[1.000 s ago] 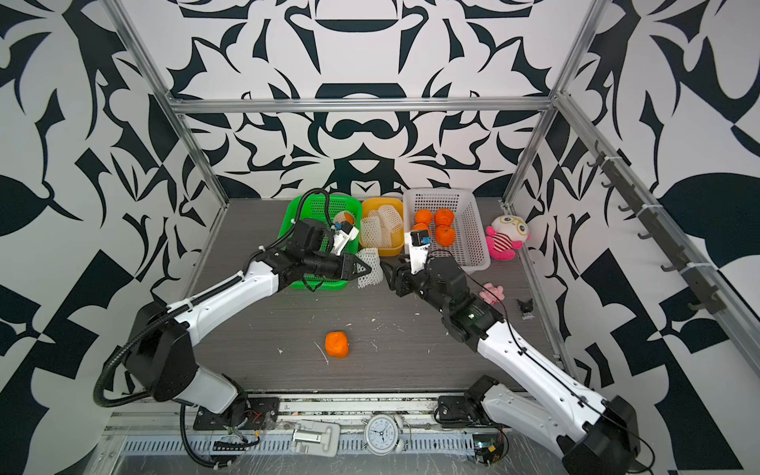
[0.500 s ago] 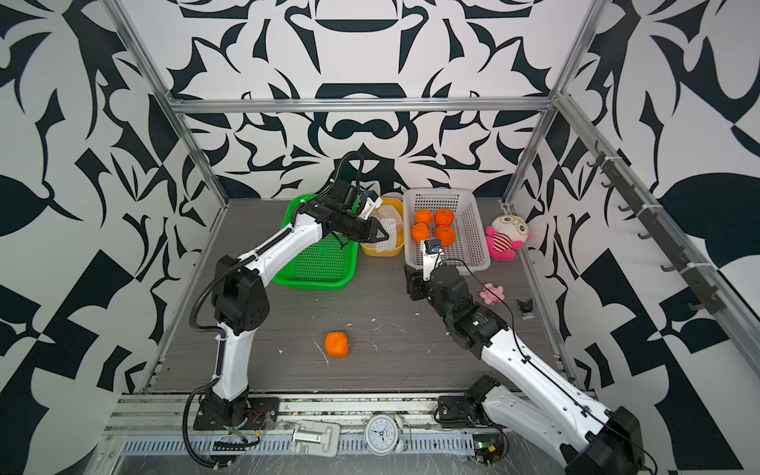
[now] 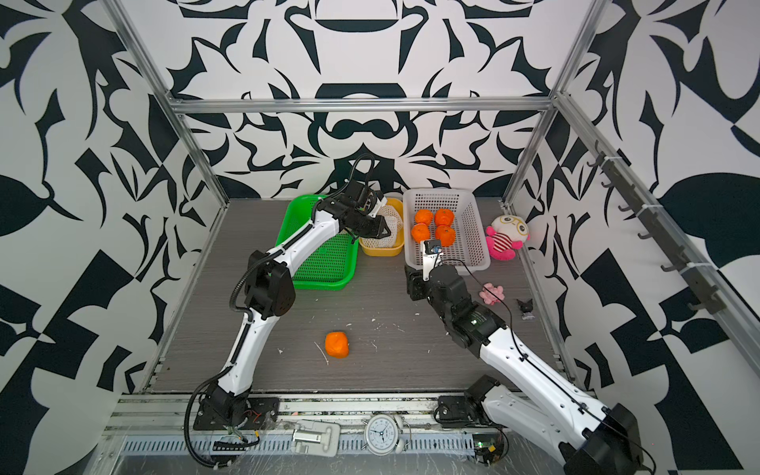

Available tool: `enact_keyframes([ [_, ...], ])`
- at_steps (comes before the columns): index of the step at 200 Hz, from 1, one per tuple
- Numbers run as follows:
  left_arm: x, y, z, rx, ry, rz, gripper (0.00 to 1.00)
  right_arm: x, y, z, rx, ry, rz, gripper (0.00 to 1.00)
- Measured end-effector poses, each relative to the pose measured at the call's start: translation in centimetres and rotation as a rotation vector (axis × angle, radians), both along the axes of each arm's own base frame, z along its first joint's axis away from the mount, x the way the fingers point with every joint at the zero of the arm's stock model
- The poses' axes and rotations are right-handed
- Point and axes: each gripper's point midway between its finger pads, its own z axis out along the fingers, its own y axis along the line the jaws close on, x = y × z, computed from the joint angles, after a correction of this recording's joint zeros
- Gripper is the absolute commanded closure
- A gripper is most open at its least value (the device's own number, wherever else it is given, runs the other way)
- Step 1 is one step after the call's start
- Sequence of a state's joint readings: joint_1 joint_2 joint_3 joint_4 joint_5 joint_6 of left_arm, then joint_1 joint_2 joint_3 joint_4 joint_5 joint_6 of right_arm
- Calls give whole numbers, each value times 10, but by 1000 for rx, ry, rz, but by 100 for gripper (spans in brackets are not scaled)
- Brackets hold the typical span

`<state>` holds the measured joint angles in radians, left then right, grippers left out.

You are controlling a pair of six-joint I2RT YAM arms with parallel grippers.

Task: Remove foam nets from oranges
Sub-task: Place the foam net into the storage box.

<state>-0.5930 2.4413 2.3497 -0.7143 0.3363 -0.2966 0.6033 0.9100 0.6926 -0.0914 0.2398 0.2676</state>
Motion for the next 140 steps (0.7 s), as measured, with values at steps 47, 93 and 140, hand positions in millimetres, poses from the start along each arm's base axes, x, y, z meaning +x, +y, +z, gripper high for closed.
enact_keyframes([
  [47,10,-6,-15,6,-61,-16,73,0,4,-3,21,19,11,39],
  [93,16,-19,-16,4,-173,-64,71,0,8,-9,44,36,19,40],
  [140,19,-27,-18,10,-225,-85,62,-1,12,-10,58,47,35,40],
])
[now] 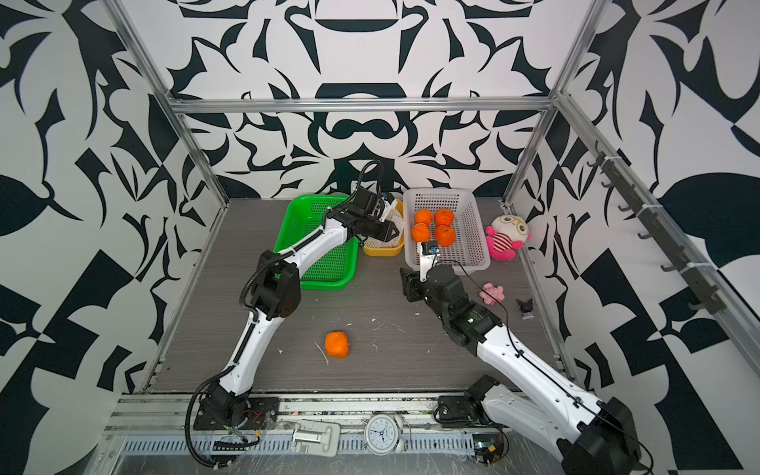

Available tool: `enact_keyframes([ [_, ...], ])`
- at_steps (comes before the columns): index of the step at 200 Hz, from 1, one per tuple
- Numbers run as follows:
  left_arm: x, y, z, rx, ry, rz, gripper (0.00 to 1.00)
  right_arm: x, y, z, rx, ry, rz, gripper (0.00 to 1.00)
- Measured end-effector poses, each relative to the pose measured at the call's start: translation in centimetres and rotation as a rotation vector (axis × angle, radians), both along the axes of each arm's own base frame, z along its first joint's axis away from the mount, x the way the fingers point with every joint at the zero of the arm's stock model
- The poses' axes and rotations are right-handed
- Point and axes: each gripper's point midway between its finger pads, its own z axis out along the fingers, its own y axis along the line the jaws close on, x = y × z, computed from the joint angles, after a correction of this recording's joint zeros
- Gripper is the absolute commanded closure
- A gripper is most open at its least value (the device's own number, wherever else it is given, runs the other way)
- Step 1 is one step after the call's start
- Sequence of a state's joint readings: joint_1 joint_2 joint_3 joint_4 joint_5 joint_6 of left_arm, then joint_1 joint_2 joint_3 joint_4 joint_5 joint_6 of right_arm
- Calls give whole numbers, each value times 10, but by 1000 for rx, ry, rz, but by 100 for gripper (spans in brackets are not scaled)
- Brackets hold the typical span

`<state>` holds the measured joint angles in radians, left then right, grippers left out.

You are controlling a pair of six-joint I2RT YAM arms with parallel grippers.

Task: Remove foam nets from oranges
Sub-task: Place the foam net into the storage box.

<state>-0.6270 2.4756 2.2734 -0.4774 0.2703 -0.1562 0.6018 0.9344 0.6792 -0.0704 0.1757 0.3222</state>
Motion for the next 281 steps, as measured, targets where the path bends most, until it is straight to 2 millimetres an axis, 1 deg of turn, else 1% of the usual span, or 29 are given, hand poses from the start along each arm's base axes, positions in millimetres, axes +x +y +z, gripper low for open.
enact_keyframes([
  [25,1,1,-15,22,10,2,55,0,1,0,5,3,1,40],
  [59,1,7,-29,65,13,16,37,-1,1,0,13,6,2,40],
  [73,1,10,-34,88,12,27,32,-1,2,0,15,6,5,40],
  [87,0,12,-35,102,6,33,30,-1,2,1,18,6,6,40],
  [100,1,12,-31,107,-4,39,27,-1,3,1,21,4,8,40],
  [114,2,13,-22,105,-22,47,24,0,3,1,22,4,8,40],
  [163,1,10,17,83,-87,71,16,0,3,1,22,4,7,40],
  [184,1,9,25,76,-104,79,16,0,3,1,22,3,7,40],
  [200,1,8,26,77,-107,83,16,0,3,1,22,3,7,40],
  [203,0,8,26,78,-108,84,12,0,3,1,22,3,7,39],
  [226,-4,12,25,88,-98,101,4,-1,3,2,22,1,8,38],
  [237,-8,16,27,96,-100,108,0,-1,2,3,20,-1,9,36],
  [241,-9,17,28,97,-97,117,1,-2,2,3,18,-2,12,36],
  [260,-17,22,40,98,-109,131,0,-5,2,5,5,-9,32,33],
  [281,-26,27,63,84,-133,148,1,-10,8,8,-15,-27,90,29],
])
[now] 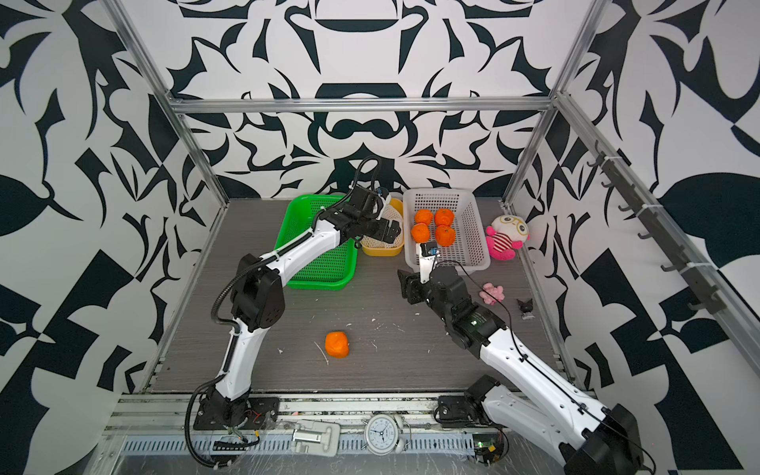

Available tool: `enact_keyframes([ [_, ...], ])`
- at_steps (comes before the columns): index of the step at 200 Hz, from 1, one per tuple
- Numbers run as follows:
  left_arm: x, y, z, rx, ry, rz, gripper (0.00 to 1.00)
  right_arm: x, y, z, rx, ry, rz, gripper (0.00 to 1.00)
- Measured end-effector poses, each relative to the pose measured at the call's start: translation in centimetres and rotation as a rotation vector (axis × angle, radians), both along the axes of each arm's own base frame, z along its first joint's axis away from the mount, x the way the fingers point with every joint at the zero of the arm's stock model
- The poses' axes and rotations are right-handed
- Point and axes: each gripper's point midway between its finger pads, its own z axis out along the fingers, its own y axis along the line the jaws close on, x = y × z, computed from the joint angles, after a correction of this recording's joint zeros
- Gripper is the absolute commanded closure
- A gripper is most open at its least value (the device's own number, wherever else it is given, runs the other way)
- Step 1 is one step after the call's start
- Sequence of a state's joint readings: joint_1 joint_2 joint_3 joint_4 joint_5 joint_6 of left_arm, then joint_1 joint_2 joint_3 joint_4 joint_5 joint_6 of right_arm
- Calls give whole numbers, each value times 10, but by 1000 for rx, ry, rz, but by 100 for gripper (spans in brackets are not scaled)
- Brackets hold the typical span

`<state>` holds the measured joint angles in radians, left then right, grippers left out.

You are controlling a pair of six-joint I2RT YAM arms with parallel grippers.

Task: Remove foam nets from oranges
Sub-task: Place the foam net into the storage box, then pick up the orange from the center of the board.

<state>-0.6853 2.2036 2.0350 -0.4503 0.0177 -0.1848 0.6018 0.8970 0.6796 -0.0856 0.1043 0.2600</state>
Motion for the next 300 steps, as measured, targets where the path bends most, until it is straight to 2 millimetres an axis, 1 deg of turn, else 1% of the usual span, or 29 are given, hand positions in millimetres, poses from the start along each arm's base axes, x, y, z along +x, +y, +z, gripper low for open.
enact_keyframes([
  [13,-6,5,13,-6,-13,10,1,-3,6,2,-11,-13,48,27],
  [28,-18,16,26,-10,-22,23,1,-6,13,2,-20,-21,100,27],
  [58,-45,39,48,-28,-26,43,1,-12,32,-5,-24,-14,219,27],
  [74,-57,48,57,-48,-20,51,1,-19,44,-17,-36,-2,293,27],
  [92,-73,56,62,-74,1,56,1,-35,61,-35,-81,16,397,27],
  [111,-89,65,59,-91,42,63,1,-57,81,-55,-141,23,521,27],
  [131,-108,76,48,-93,95,74,0,-74,96,-69,-194,21,624,27],
  [155,-131,90,38,-95,151,85,1,-83,108,-80,-233,9,702,27],
  [183,-157,107,35,-116,194,97,0,-96,123,-93,-275,-20,807,27],
  [204,-173,120,33,-133,222,107,0,-109,135,-104,-297,-38,900,26],
  [231,-193,138,24,-151,274,131,1,-122,149,-117,-316,-64,1007,24],
  [258,-208,163,12,-179,323,176,1,-131,158,-138,-348,-58,1086,21],
  [285,-211,184,5,-214,361,229,1,-134,166,-154,-369,-37,1140,18],
  [291,-211,186,4,-219,366,235,1,-135,168,-156,-368,-34,1150,16],
  [295,-211,189,3,-220,371,243,0,-135,170,-157,-368,-36,1158,11],
  [300,-212,190,2,-222,374,247,1,-135,172,-157,-366,-40,1164,8],
])
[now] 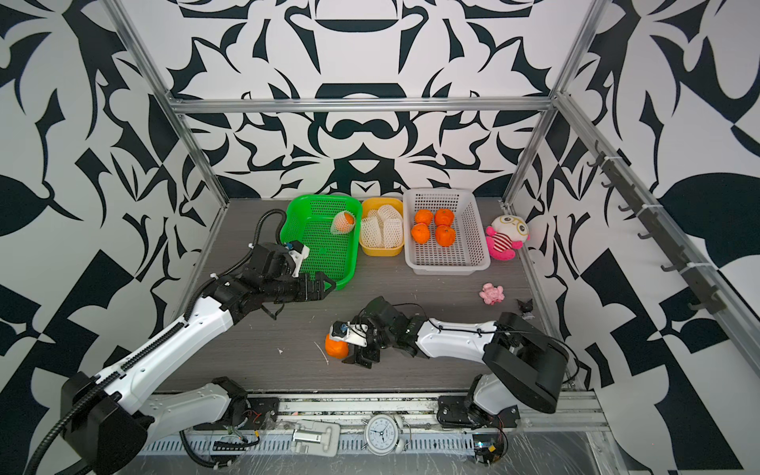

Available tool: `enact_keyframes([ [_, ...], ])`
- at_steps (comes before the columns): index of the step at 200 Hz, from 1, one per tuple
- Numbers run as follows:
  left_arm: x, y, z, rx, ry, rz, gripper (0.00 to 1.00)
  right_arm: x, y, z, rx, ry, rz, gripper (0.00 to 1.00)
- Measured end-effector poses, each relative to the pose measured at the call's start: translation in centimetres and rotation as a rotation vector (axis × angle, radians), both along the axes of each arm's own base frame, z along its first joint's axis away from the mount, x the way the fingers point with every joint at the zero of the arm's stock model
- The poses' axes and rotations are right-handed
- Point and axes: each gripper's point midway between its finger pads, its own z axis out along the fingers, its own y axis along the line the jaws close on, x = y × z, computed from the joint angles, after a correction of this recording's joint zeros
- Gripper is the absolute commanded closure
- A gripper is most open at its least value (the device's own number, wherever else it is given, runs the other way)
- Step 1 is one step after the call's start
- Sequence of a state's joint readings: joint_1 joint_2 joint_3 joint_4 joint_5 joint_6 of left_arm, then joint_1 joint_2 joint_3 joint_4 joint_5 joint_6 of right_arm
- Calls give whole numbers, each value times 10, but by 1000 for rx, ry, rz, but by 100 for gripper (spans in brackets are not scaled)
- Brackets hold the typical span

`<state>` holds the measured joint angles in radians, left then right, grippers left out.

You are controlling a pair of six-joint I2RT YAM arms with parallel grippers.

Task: Remove foam nets from oranges
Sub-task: Pick up the orange from the center of the board.

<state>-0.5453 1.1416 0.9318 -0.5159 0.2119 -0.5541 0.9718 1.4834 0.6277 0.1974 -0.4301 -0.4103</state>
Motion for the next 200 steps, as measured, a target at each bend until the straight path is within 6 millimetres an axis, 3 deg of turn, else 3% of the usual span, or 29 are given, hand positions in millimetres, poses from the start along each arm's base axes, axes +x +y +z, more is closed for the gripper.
enact_keyframes([
  [66,-4,-1,-2,-22,28,-11,1,8,28,-7,21,5,55,2],
  [176,-1,4,-1,-21,21,6,1,8,36,-18,-18,26,101,42],
  [200,1,7,3,-24,9,16,1,8,31,-15,-41,33,80,46],
])
